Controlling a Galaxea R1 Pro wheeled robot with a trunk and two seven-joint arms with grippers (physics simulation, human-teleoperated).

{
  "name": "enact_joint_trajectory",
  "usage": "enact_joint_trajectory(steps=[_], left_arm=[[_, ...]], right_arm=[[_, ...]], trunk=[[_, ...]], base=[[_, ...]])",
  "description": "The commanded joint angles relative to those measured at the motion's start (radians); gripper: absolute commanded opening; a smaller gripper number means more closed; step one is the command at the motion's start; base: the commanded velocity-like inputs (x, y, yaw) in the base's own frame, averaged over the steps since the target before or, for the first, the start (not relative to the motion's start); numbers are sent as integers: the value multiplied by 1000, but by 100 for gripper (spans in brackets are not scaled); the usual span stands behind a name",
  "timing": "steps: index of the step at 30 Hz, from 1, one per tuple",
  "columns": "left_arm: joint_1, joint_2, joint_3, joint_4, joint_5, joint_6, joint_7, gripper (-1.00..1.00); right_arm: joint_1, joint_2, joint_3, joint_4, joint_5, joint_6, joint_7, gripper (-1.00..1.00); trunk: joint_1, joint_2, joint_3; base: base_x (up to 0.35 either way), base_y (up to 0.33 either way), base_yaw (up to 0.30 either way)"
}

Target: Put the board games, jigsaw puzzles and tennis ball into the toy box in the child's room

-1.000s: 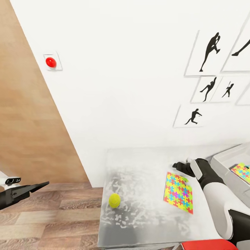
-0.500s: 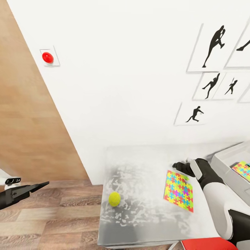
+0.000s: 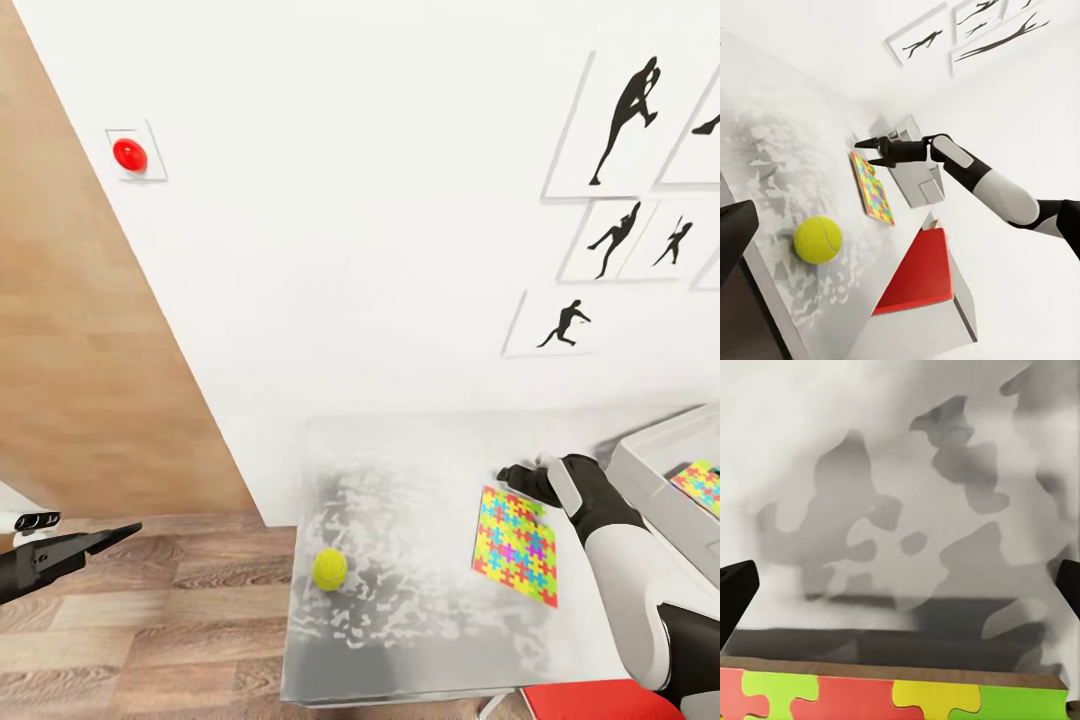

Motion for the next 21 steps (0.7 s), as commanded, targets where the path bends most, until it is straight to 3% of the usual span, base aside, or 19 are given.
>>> enact_joint_trajectory(steps=[1, 15, 21], left_arm=[[-1, 0, -1, 0, 1, 11, -3, 100], [-1, 1, -1, 0, 1, 11, -3, 100], [-1, 1, 0, 0, 1, 11, -3, 100]], right_arm=[[0, 0, 0, 13, -19, 3, -8, 100], [1, 0, 1, 13, -18, 2, -8, 100], [1, 0, 1, 13, -18, 2, -7, 100]], trunk=[[1, -1, -2], [1, -1, -2], [1, -1, -2]], base=[[0, 0, 0], [-1, 0, 0], [-140, 0, 0]])
